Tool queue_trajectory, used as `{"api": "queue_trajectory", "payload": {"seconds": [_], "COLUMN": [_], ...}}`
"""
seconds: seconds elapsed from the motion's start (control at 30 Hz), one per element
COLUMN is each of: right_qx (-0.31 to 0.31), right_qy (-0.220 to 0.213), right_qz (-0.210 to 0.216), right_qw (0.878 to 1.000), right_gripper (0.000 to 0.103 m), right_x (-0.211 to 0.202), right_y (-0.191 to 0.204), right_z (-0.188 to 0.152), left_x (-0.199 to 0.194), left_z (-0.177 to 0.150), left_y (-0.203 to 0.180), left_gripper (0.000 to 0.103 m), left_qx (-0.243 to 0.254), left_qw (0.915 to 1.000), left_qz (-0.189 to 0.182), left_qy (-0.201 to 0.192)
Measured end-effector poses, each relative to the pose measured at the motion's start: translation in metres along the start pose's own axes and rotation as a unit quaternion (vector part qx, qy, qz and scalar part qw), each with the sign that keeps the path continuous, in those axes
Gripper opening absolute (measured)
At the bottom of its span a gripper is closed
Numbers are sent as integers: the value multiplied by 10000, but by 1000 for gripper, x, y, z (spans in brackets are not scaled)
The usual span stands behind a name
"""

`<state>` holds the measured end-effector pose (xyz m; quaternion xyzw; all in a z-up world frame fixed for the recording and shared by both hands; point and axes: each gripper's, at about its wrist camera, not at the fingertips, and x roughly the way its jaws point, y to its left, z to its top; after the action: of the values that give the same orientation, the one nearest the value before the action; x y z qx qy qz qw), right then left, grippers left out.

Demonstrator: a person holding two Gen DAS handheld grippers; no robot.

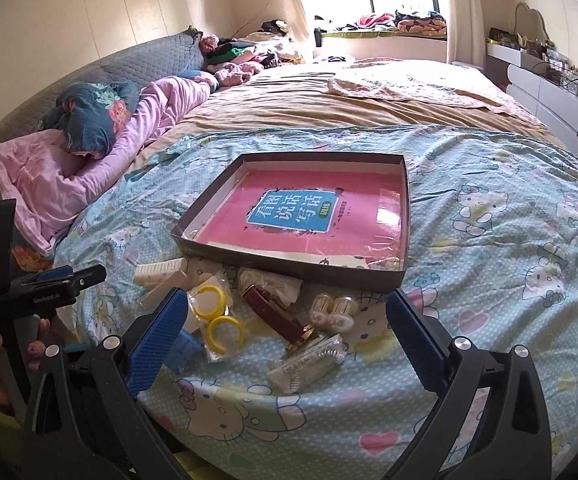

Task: Organize jewelry
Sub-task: 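Grasp the white hair claw clip with the left gripper while the right grasps the brown watch strap, then carry the claw clip into the tray with the left gripper while the right places the watch there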

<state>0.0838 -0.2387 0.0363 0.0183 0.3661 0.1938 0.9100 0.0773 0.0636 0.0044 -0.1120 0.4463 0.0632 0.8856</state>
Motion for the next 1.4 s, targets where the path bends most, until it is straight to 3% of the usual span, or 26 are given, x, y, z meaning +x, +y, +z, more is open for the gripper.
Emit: {"api": "queue_trajectory", "payload": {"seconds": [0.13,0.4,0.47,0.53,0.73,0.87,1.0,1.1,1.17,1.4], "right_qx": [13,-259,-387,-522,-983,-1277,-1415,-1453,-1482,-1449], "right_qy": [49,197,269,367,662,813,857,898,896,609], "right_qz": [-85,-157,-162,-117,3,41,44,108,160,236], "right_qw": [10000,9993,9988,9979,9930,9885,9862,9852,9848,9873], "right_gripper": [99,99,97,86,73,64,50,36,26,13], "right_x": [8,25,32,40,65,82,93,98,100,86], "right_y": [-8,-10,-7,-3,17,28,33,32,33,30], "right_z": [0,-10,-13,-14,-21,-24,-24,-24,-23,-19], "left_x": [24,59,63,69,78,82,85,87,86,77], "left_z": [6,8,7,7,10,15,21,23,23,22], "left_y": [3,-3,-8,-11,-15,-19,-26,-32,-36,-34], "left_gripper": [94,94,89,84,82,68,62,47,27,21], "left_qx": [-41,388,568,686,832,904,1001,1087,1148,1087], "left_qw": [9993,9980,9972,9963,9952,9943,9929,9915,9902,9906], "left_qz": [-323,-235,-177,-183,-231,-412,-537,-646,-750,-824], "left_qy": [209,447,457,476,454,392,347,296,253,10]}}
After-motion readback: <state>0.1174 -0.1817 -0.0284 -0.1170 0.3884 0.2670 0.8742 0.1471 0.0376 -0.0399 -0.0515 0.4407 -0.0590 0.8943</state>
